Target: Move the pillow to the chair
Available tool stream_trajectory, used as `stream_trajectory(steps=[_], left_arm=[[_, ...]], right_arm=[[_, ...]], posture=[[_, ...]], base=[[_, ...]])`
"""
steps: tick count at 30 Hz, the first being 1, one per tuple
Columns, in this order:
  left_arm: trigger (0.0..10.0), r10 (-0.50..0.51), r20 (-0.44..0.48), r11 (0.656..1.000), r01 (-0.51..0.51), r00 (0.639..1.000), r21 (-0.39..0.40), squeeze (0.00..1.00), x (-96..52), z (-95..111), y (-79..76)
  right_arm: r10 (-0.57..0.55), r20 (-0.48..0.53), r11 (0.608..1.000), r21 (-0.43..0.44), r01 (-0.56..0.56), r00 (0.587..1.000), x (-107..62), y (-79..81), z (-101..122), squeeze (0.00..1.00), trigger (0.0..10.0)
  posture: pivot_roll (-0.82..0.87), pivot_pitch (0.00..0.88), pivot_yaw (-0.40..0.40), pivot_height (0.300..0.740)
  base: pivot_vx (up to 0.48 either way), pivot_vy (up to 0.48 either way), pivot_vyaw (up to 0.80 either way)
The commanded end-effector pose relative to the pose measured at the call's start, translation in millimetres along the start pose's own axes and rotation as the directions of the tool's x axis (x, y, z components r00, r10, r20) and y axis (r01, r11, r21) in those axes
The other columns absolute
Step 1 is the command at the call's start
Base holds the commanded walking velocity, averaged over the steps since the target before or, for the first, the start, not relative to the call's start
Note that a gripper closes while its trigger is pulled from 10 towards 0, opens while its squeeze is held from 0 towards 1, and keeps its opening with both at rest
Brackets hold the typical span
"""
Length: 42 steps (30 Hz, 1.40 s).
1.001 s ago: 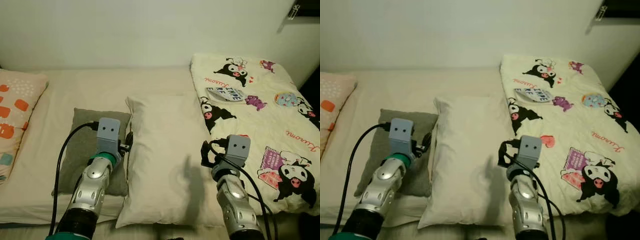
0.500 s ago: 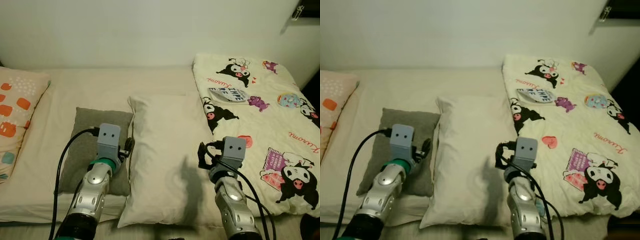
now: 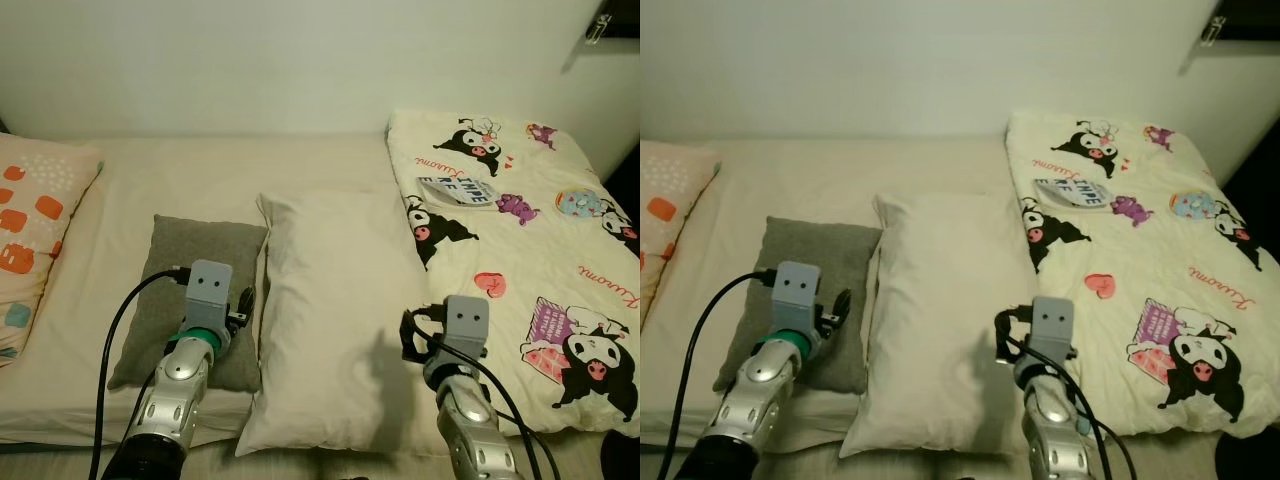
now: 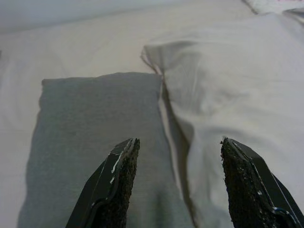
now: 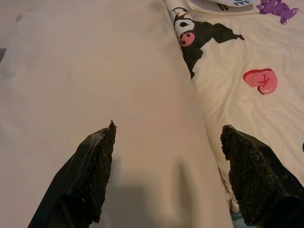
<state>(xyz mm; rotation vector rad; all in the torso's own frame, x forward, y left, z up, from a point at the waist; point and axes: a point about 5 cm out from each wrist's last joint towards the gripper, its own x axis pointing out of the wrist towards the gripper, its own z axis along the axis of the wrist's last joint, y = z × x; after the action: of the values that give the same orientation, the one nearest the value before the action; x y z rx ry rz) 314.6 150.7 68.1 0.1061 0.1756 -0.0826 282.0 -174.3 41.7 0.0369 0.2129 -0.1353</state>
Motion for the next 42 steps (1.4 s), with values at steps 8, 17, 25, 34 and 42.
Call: stream_trajectory(steps=[8, 17, 25, 34, 42], left_arm=[[10.0, -0.019, -0.007, 1.0, 0.019, 1.0, 0.0, 0.0, 1.8, -2.2, -6.5], [10.0, -0.014, 0.003, 1.0, 0.014, 1.0, -0.005, 0.0, 1.7, -1.8, -6.6], [10.0, 0.014, 0.012, 1.0, -0.014, 1.0, -0.017, 0.0, 0.2, -1.3, -3.9], [10.0, 0.04, 0.021, 0.999, -0.039, 0.999, -0.025, 0.0, -0.5, 0.5, -2.9], [10.0, 0.063, 0.02, 0.998, -0.063, 0.998, -0.03, 0.0, -2.5, -0.5, -0.3]], right_arm=[[0.002, -0.032, 1.0, 0.006, -0.002, 0.999, -3.7, -1.3, -9.5, 0.0, 10.0], [0.011, -0.025, 1.0, 0.003, -0.011, 1.0, -3.6, -1.5, -9.1, 0.0, 10.0], [0.05, -0.014, 0.998, -0.032, -0.05, 0.999, -1.4, 2.9, -5.1, 0.0, 10.0], [0.084, -0.022, 0.993, -0.08, -0.086, 0.996, -0.9, 6.6, -5.3, 0.0, 10.0], [0.079, -0.021, 0.996, -0.031, -0.08, 0.997, -0.3, 5.6, -5.0, 0.0, 10.0]], posture=[[-0.02, 0.0, 0.06, 0.74], [-0.02, 0.0, 0.056, 0.74], [-0.02, 0.004, 0.045, 0.74], [-0.01, 0.02, 0.035, 0.74], [0.0, 0.028, 0.021, 0.74]], base=[[0.0, 0.0, -0.5], [0.0, 0.0, -0.65], [0.0, 0.0, 0.0], [0.0, 0.0, 0.44], [0.0, 0.0, 0.2]])
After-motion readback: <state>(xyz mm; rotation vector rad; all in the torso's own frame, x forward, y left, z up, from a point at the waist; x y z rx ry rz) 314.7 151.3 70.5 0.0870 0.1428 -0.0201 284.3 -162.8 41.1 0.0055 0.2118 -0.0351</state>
